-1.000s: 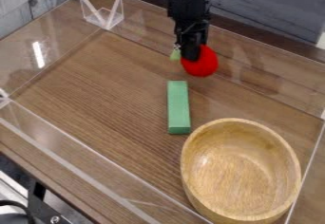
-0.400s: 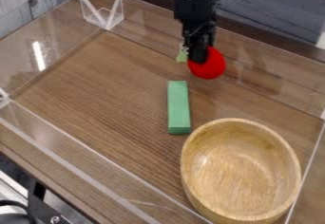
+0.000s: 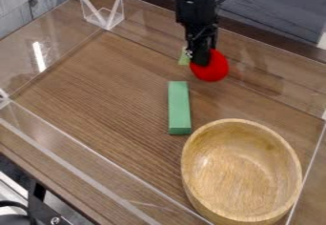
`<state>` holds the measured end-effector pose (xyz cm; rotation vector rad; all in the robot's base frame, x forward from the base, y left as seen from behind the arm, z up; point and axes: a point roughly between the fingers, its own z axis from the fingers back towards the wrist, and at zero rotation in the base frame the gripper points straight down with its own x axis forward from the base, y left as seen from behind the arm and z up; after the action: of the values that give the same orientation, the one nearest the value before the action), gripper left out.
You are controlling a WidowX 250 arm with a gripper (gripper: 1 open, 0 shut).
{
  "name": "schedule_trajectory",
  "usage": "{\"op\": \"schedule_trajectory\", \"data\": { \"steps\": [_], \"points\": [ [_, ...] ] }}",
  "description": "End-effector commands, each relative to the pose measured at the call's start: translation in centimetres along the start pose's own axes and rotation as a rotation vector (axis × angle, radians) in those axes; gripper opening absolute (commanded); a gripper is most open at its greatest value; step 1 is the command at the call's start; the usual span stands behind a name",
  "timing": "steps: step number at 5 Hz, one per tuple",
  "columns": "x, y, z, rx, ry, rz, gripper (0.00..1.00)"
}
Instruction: Move the red object to the right side of the table
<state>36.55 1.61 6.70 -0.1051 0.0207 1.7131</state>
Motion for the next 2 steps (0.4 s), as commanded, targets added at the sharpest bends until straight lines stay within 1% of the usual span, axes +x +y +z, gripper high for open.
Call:
{"op": "schedule_trajectory", "data": {
  "steps": [1,2],
  "points": [
    [-1.6,-0.6,4.4,-0.086,0.017,0.022,0.0],
    [-4.8,-0.5,4.0,-0.092,0.016,-0.045,0.0]
  ]
}}
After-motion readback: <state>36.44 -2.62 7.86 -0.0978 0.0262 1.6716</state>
